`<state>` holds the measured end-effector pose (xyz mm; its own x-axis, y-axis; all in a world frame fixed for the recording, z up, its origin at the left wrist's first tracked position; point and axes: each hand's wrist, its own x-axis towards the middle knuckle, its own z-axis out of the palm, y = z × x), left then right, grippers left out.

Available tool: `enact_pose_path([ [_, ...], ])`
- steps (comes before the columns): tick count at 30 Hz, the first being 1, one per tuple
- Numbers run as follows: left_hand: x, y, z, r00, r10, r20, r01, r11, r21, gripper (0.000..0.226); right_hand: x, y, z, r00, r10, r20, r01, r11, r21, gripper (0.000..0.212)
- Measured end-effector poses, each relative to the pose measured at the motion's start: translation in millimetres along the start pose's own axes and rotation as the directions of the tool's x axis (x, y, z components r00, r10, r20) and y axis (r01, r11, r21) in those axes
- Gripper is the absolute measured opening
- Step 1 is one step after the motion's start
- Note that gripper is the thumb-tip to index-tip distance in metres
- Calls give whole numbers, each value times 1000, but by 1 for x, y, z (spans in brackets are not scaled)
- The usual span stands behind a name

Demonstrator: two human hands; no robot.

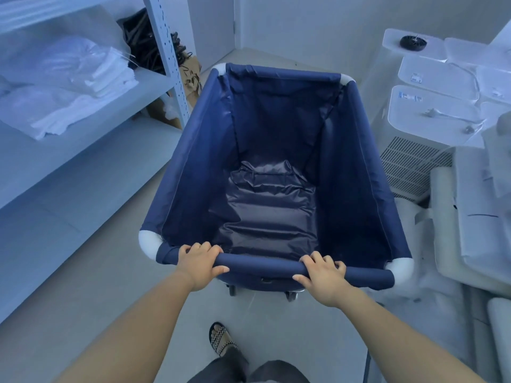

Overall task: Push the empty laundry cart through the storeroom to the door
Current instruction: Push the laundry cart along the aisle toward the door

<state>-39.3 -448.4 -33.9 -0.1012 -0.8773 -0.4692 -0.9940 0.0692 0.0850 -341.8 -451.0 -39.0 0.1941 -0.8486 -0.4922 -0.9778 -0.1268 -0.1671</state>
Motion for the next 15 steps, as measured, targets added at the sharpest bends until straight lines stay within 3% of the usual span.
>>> enact_pose_path([
  [7,55,-34,-32,999,47,-13,-47,999,-11,44,52,-21,-29,998,54,31,-54,998,14,44],
  [15,106,-67,-54,991,53,-125,-57,998,-28,49,100,-43,-54,998,66,3,-66,996,61,45],
])
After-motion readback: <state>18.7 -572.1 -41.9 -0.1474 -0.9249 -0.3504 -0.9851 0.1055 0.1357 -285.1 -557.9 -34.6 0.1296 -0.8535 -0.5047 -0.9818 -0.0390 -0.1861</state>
